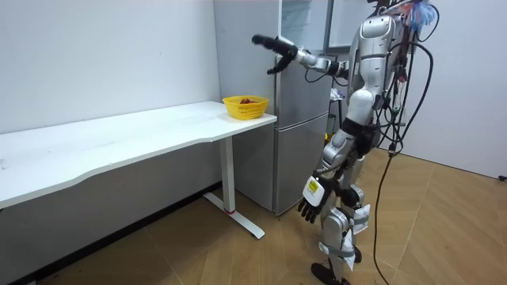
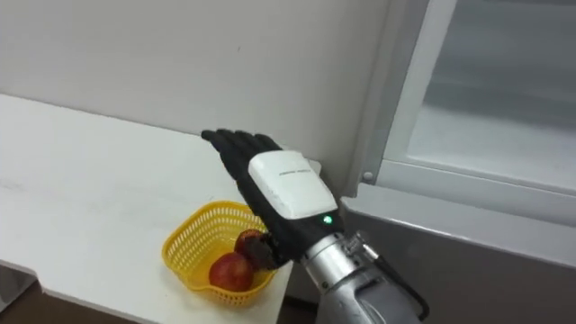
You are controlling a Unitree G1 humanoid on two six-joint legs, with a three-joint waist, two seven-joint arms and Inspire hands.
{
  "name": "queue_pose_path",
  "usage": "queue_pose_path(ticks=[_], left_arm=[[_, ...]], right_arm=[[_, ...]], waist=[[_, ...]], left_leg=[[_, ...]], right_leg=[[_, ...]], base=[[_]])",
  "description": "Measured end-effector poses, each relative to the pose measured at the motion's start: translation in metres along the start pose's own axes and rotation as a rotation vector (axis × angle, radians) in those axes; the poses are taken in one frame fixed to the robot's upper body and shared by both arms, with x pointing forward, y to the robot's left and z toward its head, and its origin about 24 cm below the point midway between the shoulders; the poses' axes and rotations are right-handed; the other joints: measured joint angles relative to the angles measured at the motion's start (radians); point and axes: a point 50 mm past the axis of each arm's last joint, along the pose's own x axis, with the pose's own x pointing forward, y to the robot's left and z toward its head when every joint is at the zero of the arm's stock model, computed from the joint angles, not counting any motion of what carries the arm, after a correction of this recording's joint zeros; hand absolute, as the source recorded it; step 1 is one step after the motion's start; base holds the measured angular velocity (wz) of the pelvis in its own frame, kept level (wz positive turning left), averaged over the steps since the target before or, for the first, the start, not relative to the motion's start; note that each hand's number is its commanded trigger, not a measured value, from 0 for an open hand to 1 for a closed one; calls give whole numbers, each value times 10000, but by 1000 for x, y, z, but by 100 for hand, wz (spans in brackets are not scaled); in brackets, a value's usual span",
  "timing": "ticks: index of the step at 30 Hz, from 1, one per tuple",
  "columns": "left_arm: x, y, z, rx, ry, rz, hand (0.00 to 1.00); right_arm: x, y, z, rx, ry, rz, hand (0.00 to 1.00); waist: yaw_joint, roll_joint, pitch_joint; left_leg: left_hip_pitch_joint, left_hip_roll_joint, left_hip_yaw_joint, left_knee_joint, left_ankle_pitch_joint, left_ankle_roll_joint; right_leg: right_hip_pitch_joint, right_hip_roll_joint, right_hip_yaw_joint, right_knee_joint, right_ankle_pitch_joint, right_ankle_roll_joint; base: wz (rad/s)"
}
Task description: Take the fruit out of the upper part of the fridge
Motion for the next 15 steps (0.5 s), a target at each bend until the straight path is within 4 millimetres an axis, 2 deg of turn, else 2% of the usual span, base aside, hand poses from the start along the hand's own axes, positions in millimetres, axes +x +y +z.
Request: queue_pose_path(ticks=[1,3,7,10,14,15], left_arm=[[0,0,-1,-26,17,89,0],[0,-1,-3,-22,31,145,0],[0,-5,-6,-182,152,239,0],[0,-7,-7,-214,192,176,0],[-1,-15,-14,-285,395,-45,0],[-1,-16,-14,-323,413,-73,0]], right_arm=[[0,-9,4,276,-167,-605,0],[-3,-22,8,815,-319,-1520,0],[-19,-42,2,1300,76,-3154,0],[-32,-53,-5,1578,497,-4016,0],[-50,-60,-15,1891,1117,-4957,0],[-51,-61,-16,1870,1179,-5070,0]], waist=[[-142,42,-36],[-378,79,-56],[-771,231,2],[-1094,287,9],[-1340,511,-103],[-1380,485,-144]], left_leg=[[27,1,11,-24,3,5],[64,0,20,-22,5,7],[361,5,249,-50,8,13],[360,34,424,-149,-6,33],[510,88,640,-268,-8,32],[524,91,658,-269,-8,32]], right_leg=[[11,-1,10,-2,0,0],[43,-6,40,-7,0,1],[233,7,277,-9,3,10],[154,35,354,2,31,30],[164,130,635,-10,65,23],[164,137,670,-6,65,23]], base=[[0],[0],[-16],[-12],[-16],[-12]])
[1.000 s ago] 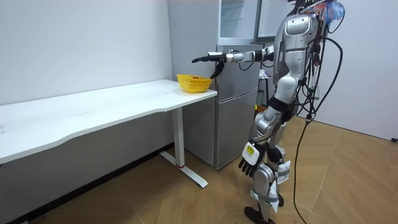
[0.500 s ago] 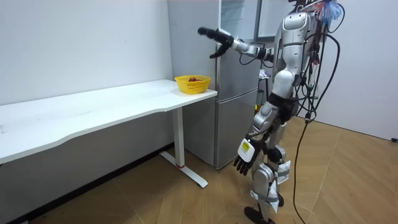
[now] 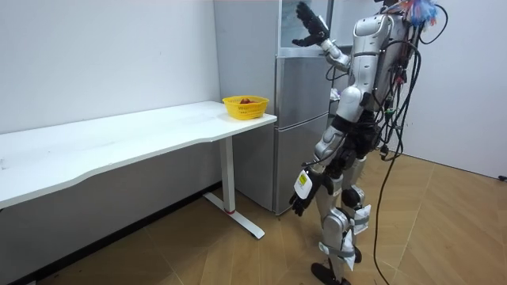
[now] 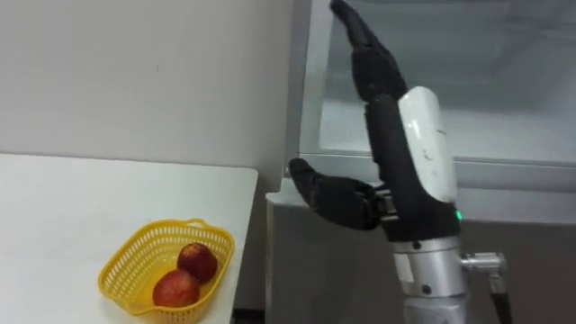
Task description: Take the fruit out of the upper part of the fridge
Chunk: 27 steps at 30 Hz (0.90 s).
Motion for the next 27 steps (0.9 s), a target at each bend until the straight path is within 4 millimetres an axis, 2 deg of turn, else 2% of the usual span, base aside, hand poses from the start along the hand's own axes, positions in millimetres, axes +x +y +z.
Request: queue_pose_path(ticks=[2,4,9,11,14,21,23,27], left_arm=[[0,-7,0,-98,7,-134,0],[0,-10,0,-134,11,-206,0],[0,-10,2,-73,-67,165,0],[0,-9,2,-81,-83,345,0],[0,-9,2,-80,-67,387,0],[-2,-15,-7,-124,175,197,0],[-3,-18,-13,-200,351,104,0],[-3,-19,-13,-213,378,84,0]], right_arm=[[-5,-7,-5,-75,254,-420,0],[-12,-12,-9,-129,604,-673,0],[-31,-17,-18,-54,1501,-937,0],[-46,-19,-24,-188,2071,-1012,0],[-63,-21,-32,-245,2969,-1193,0],[-84,-37,-43,-891,3870,-1686,0],[-92,-38,-48,-1047,4220,-1766,0],[-100,-40,-51,-1124,4640,-1775,0]], waist=[[-219,114,5],[-305,122,6],[-524,-54,3],[-590,-116,-20],[-695,-131,-6],[-919,60,98],[-1052,120,103],[-1075,128,97]], left_leg=[[11,13,98,20,2,-3],[11,15,110,22,2,-3],[8,19,249,28,2,-3],[25,17,359,22,2,-3],[36,9,401,14,2,-3],[25,16,504,-1,1,-2],[12,16,523,-1,2,-2],[16,22,602,-1,2,-2]], right_leg=[[-43,17,131,-8,0,0],[-47,20,139,-10,-5,3],[-100,34,214,-27,-8,4],[-95,30,262,-28,-9,7],[-99,25,332,-29,-11,15],[-149,37,424,-32,-26,36],[-174,37,440,-29,-28,40],[-190,50,489,-34,-29,39]], base=[[-10],[-3],[-6],[-8],[-4],[-2],[0],[-3]])
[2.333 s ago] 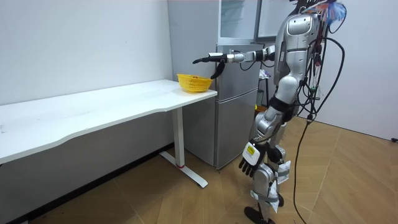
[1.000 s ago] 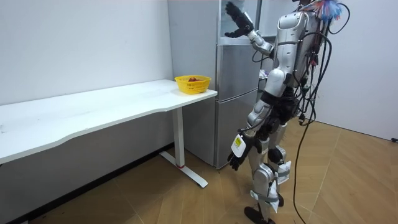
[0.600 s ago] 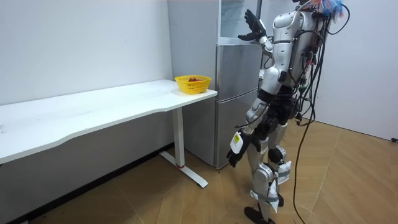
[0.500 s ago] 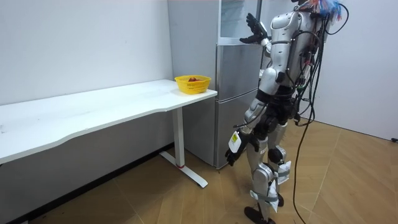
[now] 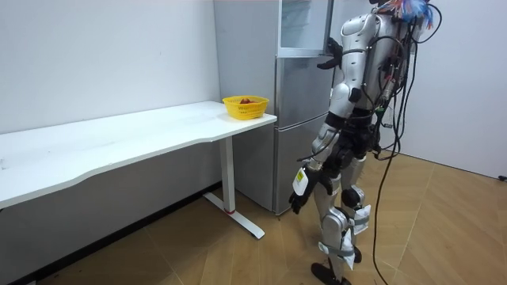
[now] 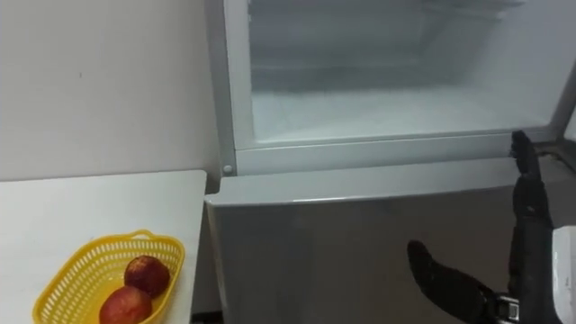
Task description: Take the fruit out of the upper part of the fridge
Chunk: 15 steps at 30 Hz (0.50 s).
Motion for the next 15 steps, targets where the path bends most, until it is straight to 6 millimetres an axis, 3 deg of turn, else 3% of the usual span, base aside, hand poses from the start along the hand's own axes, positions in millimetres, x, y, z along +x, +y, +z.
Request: queue_pose_path(ticks=[7,15], left_arm=[[0,-3,4,-167,-66,1,0],[0,-1,7,-496,-246,136,0]], right_arm=[[-5,-4,-14,185,915,-554,0],[-25,-12,-40,588,2800,-1046,0]], waist=[[-71,-71,-58],[-269,36,-62]], left_leg=[[54,0,52,3,0,0],[139,10,336,4,0,0]], right_leg=[[27,4,66,-3,1,-1],[-1,23,265,26,-2,3]], base=[[-1],[-8]])
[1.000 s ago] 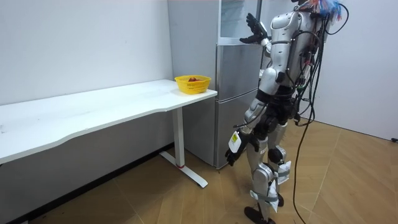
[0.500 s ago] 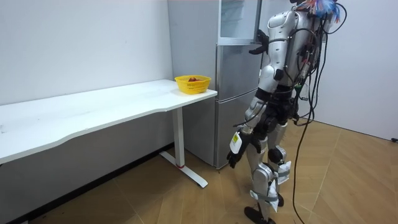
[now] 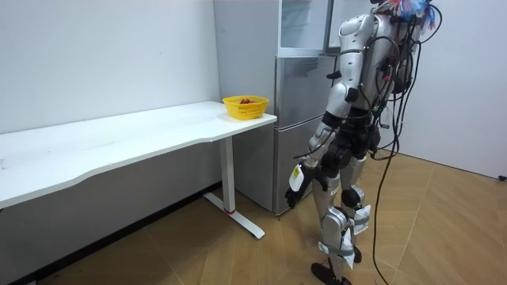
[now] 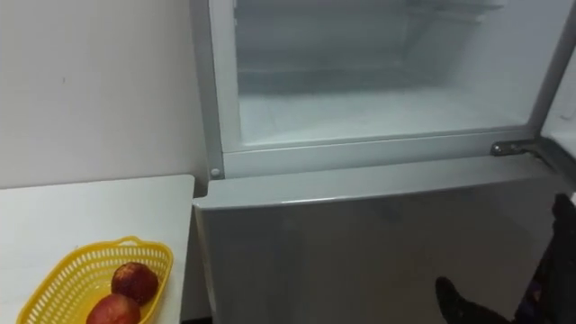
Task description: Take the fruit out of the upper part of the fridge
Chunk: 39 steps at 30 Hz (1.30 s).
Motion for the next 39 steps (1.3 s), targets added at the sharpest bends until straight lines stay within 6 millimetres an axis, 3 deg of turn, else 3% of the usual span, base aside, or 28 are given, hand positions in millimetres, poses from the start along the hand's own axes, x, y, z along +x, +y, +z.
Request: queue_pose_path(ticks=[10,15,18,20,23,26,28,30,35,39], left_arm=[[-1,-2,5,-242,-325,429,0],[-1,0,5,-359,-270,577,0],[-2,1,1,-572,-140,648,0],[-2,0,-4,-722,140,646,0],[-4,-2,-12,-826,433,642,0],[-4,-1,-14,-1154,624,597,0],[-4,-1,-16,-1302,731,512,0],[-4,-1,-19,-1441,927,406,0],[-5,-2,-22,-1438,1171,329,0],[-5,-3,-24,-1436,1281,333,0]], right_arm=[[-32,-16,-66,-1038,3216,-317,0],[-61,-24,-108,-1717,5787,-128,0],[-89,-31,-135,-2374,7505,555,0],[-119,-44,-158,-3160,9397,1144,0],[-157,-61,-175,-3921,11473,1699,0],[-189,-71,-181,-4374,13129,2088,0],[-197,-73,-183,-4369,13673,2434,0],[-202,-72,-184,-4190,14099,2872,0],[-206,-63,-186,-4453,14607,4722,0],[-212,-60,-186,-4404,15092,5216,0]], waist=[[-116,95,-53],[-32,12,-10],[-28,-97,-18],[42,-167,-16],[127,-176,-11],[245,-163,31],[260,-148,36],[312,-110,71],[332,-177,84],[308,-151,86]], left_leg=[[0,1,-14,-20,0,-1],[22,-2,-9,-18,-1,0],[50,-4,-14,-18,-1,0],[101,-4,-23,-21,-1,0],[96,-7,-78,-19,-1,0],[55,2,-82,-14,-2,0],[54,3,-81,-18,-2,0],[55,4,-68,-22,-2,0],[62,3,-86,-23,-2,1],[65,-14,-247,-17,-3,2]], right_leg=[[32,-3,-54,-23,-1,3],[-15,-17,-50,-39,-44,16],[46,-22,-64,-36,-79,26],[191,-20,-79,-39,-71,23],[204,-49,-78,-51,-73,23],[140,-76,-80,-87,-81,14],[87,-75,-71,-59,-85,13],[51,-74,-78,-29,-86,12],[62,-68,-93,-13,-83,9],[210,-73,-246,-50,-84,16]], base=[[1],[1],[5],[2],[0],[0],[0],[0],[1],[13]])
